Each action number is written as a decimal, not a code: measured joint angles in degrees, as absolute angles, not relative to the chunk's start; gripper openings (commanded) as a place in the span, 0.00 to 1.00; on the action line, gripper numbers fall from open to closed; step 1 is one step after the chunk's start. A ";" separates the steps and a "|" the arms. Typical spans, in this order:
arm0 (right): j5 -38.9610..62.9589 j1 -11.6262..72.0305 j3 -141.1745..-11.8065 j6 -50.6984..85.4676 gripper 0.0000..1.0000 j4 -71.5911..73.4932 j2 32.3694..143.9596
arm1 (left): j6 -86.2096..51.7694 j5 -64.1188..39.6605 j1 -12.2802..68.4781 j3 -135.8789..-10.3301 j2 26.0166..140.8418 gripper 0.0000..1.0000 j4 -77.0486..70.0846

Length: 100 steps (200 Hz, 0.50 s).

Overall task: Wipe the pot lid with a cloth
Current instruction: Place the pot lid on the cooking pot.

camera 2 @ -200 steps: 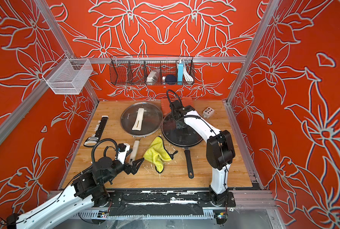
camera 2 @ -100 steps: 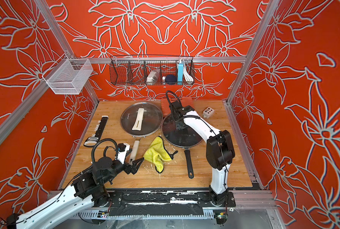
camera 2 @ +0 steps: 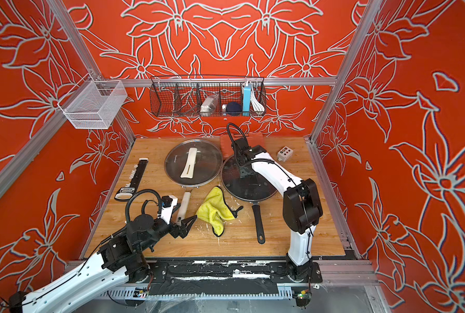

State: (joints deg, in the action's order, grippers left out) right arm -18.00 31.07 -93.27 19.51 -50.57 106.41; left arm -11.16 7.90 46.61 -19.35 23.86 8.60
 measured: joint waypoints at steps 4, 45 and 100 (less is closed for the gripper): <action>-17.98 31.11 -93.23 19.42 0.97 -50.35 106.13 | -11.14 7.92 46.61 -19.38 23.86 1.00 8.60; -16.67 31.14 -87.83 17.41 0.97 -45.43 99.83 | -11.11 8.60 46.61 -19.38 24.01 1.00 8.54; -13.06 30.09 -64.14 13.04 0.97 -28.01 78.32 | -9.82 10.94 46.41 -18.81 26.35 0.98 4.62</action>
State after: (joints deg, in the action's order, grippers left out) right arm -13.06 30.09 -64.14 13.04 -28.01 78.32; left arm -9.82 10.94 46.41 -18.81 26.35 4.62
